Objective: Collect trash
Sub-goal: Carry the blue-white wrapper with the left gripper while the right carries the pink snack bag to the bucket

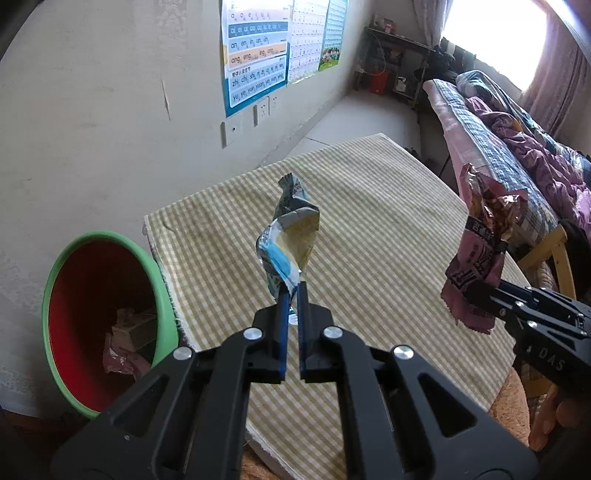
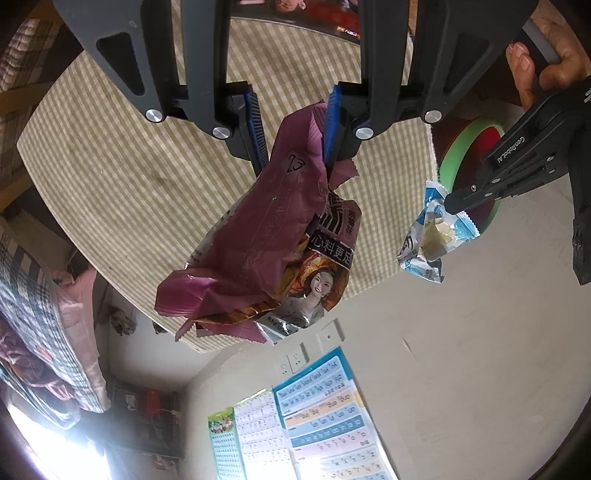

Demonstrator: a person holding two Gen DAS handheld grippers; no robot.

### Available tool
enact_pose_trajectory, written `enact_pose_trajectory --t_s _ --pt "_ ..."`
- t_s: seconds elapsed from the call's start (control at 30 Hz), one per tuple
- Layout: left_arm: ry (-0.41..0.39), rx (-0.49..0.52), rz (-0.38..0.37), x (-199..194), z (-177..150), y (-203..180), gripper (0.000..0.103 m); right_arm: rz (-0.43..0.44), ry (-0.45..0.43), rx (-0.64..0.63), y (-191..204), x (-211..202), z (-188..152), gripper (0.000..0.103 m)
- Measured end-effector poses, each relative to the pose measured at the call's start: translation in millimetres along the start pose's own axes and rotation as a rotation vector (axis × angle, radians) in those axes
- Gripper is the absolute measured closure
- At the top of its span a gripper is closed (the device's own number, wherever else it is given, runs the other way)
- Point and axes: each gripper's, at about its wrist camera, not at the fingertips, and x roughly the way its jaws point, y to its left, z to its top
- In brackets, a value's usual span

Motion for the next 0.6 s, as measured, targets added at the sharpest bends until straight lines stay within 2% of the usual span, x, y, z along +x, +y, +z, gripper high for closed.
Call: enact_pose_trajectory --t_s 0.37,0.6 --pt "-0.042 -0.023 0.02 -12.1 1.1 17.6 0.099 0.01 -0.013 -0.075 23.3 -2.9 2.3 0.075" --pt "-0.036 -0.069 0.053 -12.6 -6.6 40.5 0.099 0.035 0.008 -0.128 46.5 6.5 0.5 0.075"
